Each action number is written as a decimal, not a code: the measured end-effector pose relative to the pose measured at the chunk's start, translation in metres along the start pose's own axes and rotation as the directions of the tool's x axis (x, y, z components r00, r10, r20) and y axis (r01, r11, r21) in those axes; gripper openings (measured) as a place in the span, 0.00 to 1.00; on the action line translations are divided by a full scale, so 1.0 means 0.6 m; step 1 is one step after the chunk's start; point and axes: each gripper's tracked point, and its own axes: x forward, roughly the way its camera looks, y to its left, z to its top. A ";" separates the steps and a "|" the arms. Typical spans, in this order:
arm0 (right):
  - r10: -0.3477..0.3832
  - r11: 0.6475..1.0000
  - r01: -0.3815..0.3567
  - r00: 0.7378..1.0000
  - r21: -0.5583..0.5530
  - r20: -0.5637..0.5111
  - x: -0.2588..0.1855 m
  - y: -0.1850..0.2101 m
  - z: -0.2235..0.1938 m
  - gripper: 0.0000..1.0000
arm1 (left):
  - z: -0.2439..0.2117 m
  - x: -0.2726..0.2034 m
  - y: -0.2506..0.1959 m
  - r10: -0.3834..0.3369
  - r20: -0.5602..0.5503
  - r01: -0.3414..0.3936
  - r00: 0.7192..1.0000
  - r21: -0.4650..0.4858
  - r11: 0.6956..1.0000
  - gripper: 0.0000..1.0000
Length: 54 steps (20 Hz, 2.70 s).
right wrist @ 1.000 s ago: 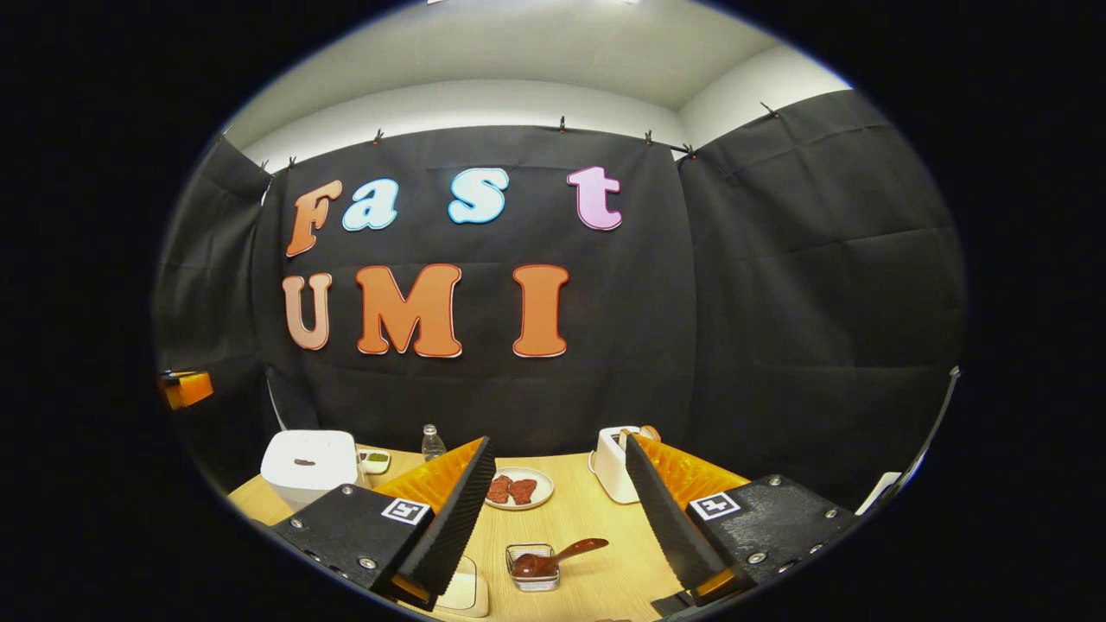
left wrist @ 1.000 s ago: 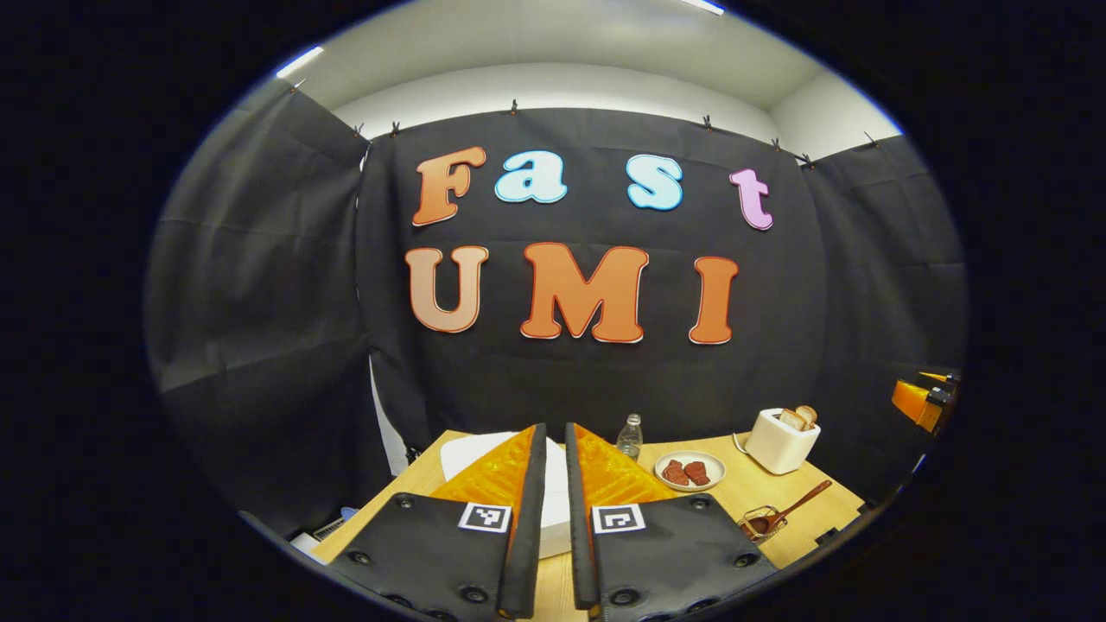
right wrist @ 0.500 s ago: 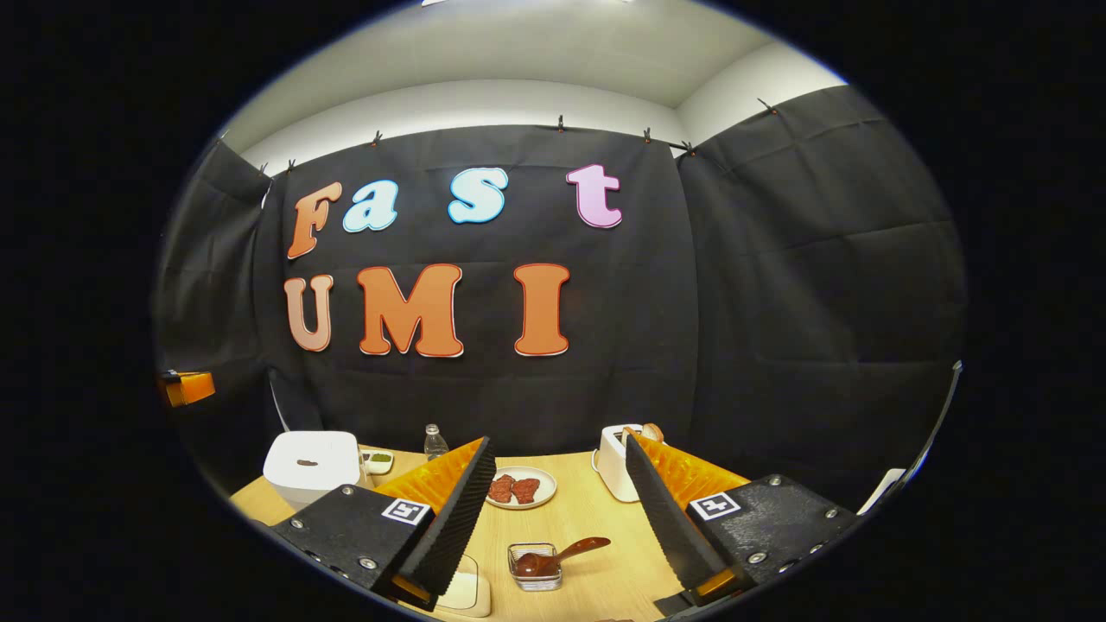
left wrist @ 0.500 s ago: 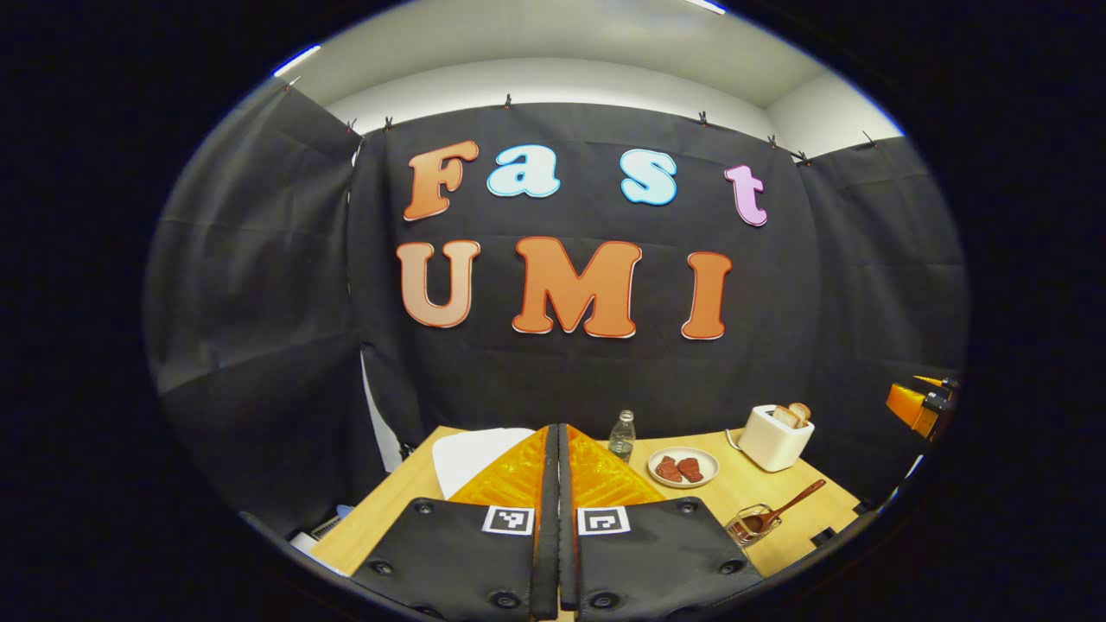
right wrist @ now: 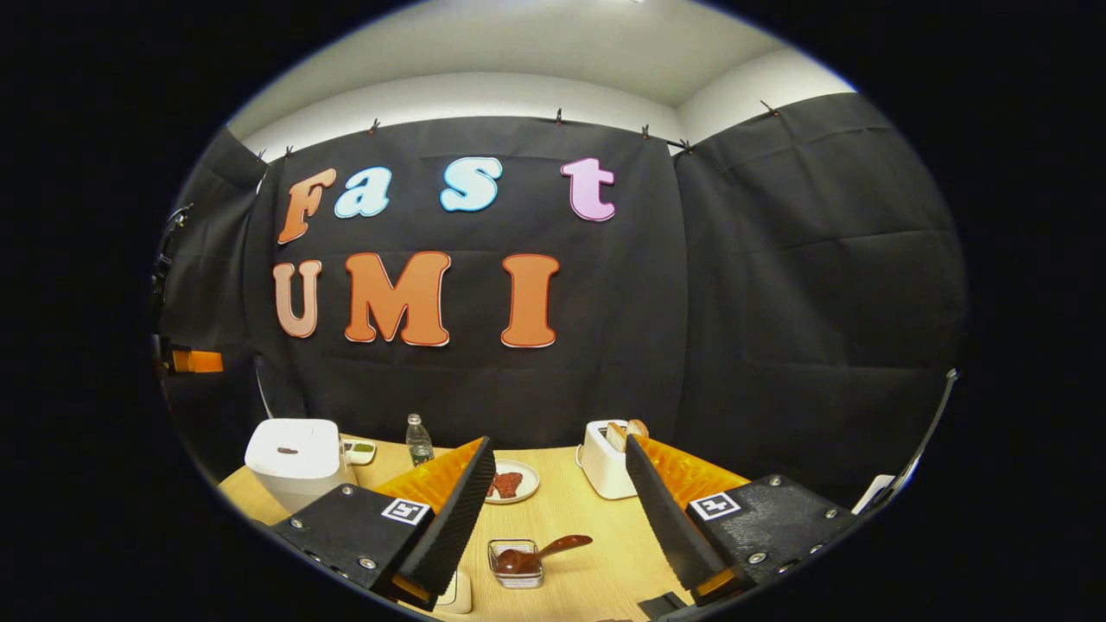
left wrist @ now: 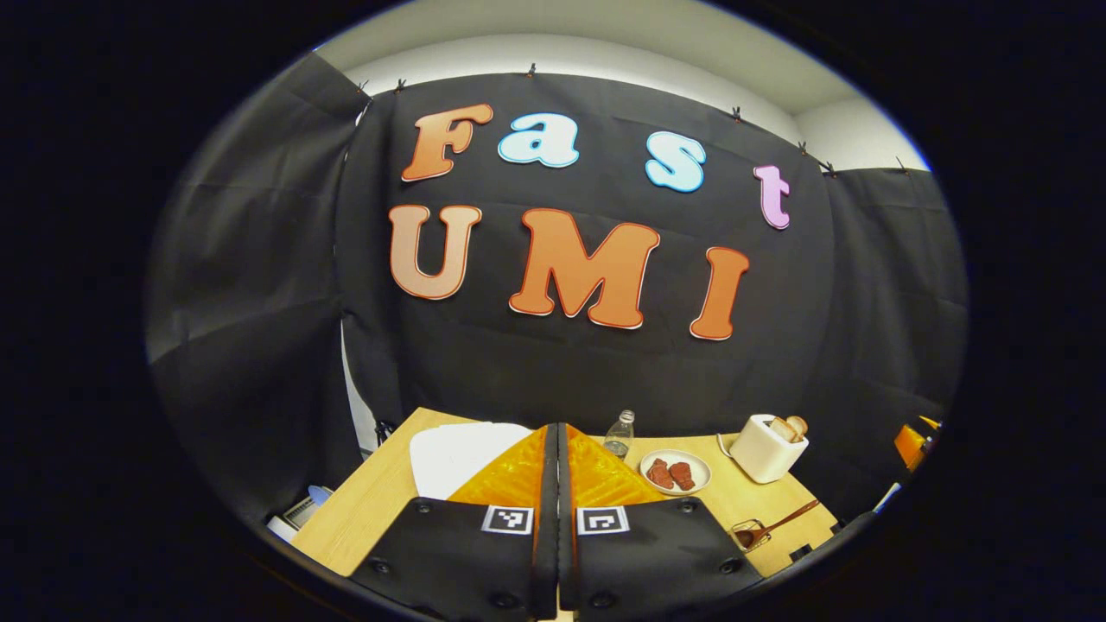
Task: Close the left gripper, press the button to open the rice cooker; take a wooden spoon from the chopstick holder with the right hand, scoop a spoonful of rice and pour it into the rice cooker, then put the wooden spoon back into the chopstick holder.
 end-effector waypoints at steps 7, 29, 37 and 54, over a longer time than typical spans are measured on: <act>-0.025 1.000 0.026 0.998 0.011 -0.053 0.017 -0.004 -0.032 0.94 | -0.084 0.138 0.028 -0.010 -0.142 0.013 0.990 0.023 1.000 0.05; -0.049 0.999 0.051 0.989 0.014 -0.138 0.021 -0.010 -0.078 0.94 | -0.307 0.201 0.057 0.004 -0.466 -0.014 0.885 -0.019 1.000 0.05; -0.070 0.997 0.075 0.990 0.034 -0.123 0.013 -0.031 -0.072 0.94 | -0.124 0.172 0.053 0.031 -0.275 -0.032 0.961 -0.002 0.999 0.04; 0.017 0.984 0.030 0.966 0.178 -0.259 0.025 -0.021 -0.180 0.94 | 0.063 0.016 0.092 0.167 0.050 -0.166 0.985 -0.019 0.986 0.06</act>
